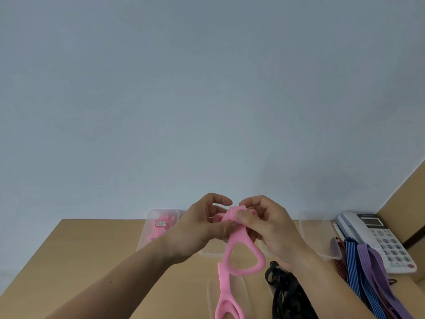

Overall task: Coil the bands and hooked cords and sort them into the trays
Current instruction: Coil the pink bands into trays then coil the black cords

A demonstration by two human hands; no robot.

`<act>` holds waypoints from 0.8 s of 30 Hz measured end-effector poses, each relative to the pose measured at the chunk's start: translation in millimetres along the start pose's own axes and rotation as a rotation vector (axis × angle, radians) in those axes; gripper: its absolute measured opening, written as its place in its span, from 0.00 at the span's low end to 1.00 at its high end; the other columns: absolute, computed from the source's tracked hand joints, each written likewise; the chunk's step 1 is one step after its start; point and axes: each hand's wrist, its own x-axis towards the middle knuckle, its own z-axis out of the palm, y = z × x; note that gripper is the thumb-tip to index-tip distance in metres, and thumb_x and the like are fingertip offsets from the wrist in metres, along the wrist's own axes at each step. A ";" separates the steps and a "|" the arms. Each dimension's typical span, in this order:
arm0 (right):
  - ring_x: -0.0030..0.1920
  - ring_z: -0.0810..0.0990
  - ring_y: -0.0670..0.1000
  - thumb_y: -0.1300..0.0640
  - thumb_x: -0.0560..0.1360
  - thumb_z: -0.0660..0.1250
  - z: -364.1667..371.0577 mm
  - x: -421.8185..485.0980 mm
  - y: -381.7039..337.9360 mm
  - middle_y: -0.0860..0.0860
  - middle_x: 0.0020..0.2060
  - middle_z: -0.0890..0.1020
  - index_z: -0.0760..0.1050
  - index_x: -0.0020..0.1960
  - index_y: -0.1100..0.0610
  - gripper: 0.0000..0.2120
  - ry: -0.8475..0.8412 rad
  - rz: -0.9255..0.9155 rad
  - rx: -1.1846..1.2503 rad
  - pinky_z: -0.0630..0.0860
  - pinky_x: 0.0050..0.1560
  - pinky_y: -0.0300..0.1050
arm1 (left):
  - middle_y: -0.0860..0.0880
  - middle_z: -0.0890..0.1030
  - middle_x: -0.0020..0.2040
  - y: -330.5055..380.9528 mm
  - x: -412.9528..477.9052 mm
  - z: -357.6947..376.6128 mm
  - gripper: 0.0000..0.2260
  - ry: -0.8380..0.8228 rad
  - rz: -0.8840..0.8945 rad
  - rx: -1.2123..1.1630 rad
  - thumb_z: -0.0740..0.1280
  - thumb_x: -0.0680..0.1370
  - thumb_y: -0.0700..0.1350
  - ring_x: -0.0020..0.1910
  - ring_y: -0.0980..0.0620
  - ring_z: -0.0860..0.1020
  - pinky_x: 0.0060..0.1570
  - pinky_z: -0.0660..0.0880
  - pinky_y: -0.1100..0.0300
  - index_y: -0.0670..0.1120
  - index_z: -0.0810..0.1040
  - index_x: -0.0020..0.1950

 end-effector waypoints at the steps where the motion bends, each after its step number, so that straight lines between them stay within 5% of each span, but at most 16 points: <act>1: 0.38 0.84 0.55 0.51 0.65 0.80 -0.2 -0.7 0.4 0.55 0.42 0.85 0.80 0.48 0.52 0.15 0.003 -0.003 0.001 0.79 0.37 0.46 | 0.35 0.81 0.53 0.3 0.0 -0.3 0.21 -0.013 -0.035 0.000 0.74 0.71 0.40 0.46 0.40 0.83 0.46 0.80 0.52 0.42 0.72 0.62; 5: 0.42 0.84 0.53 0.58 0.68 0.79 0.2 -2.1 3.8 0.53 0.45 0.84 0.81 0.48 0.47 0.12 0.001 -0.042 -0.062 0.82 0.42 0.45 | 0.33 0.83 0.50 3.3 -2.3 0.3 0.20 -0.047 -0.127 -0.011 0.74 0.71 0.38 0.41 0.42 0.83 0.39 0.79 0.56 0.36 0.72 0.59; 15: 0.52 0.82 0.56 0.56 0.65 0.77 -0.6 -4.7 7.5 0.53 0.50 0.85 0.79 0.52 0.42 0.18 -0.104 -0.084 -0.136 0.81 0.54 0.50 | 0.39 0.82 0.45 11.3 -3.6 -3.6 0.21 -0.003 -0.168 -0.072 0.77 0.68 0.40 0.41 0.40 0.81 0.45 0.80 0.51 0.36 0.77 0.57; 24: 0.41 0.83 0.56 0.41 0.68 0.75 -2.7 -3.7 0.2 0.59 0.45 0.84 0.80 0.50 0.57 0.21 -0.138 0.080 0.018 0.79 0.44 0.49 | 0.39 0.81 0.46 8.6 -4.7 -4.3 0.13 -0.049 -0.025 0.025 0.74 0.69 0.33 0.41 0.44 0.81 0.45 0.78 0.56 0.45 0.81 0.51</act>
